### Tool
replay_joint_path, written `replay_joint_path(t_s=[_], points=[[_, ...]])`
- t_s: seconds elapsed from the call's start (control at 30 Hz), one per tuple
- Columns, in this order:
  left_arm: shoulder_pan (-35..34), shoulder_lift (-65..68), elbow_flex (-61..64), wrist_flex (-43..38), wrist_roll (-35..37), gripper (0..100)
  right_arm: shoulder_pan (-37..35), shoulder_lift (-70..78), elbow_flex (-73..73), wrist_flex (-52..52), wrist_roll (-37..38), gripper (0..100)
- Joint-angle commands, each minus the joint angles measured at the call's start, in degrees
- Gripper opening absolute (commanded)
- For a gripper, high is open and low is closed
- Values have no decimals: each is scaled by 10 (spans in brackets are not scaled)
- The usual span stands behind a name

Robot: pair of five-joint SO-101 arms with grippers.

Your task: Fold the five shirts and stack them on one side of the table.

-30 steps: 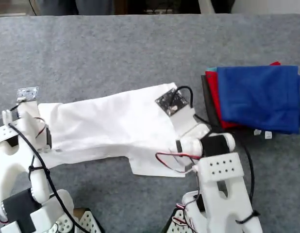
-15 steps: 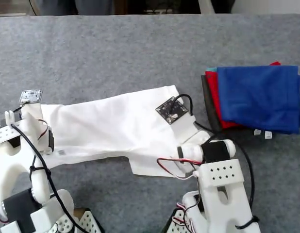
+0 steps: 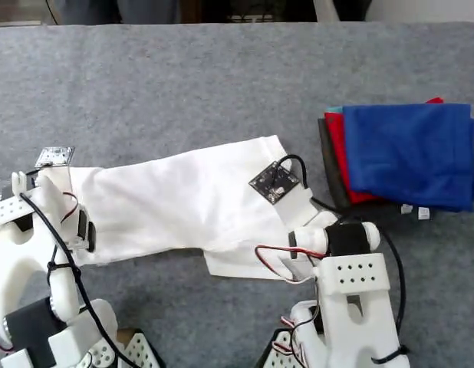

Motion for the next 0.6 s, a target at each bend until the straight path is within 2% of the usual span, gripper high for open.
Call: replay_joint_path(t_s=[0.0, 0.13, 0.2, 0.27, 0.3, 0.4, 0.57], points=[[-24, -9, -62, 65, -4, 190, -3, -7, -34, 6, 6, 289], [-102, -9, -148, 100, -4, 190, -2, -2, -70, 6, 2, 257], [-141, -9, -213, 120, -2, 188, -1, -1, -95, 5, -7, 188], [-160, -5, -284, 135, 8, 169, -3, 0, -125, -6, -49, 70], [-154, -3, -314, 140, 28, 146, -5, 7, -141, -22, -63, 15], [-105, -2, -367, 134, 126, 28, -5, 56, -181, -72, -90, 43], [28, -1, -338, 47, 219, 30, -17, 221, -275, -135, -151, 15]])
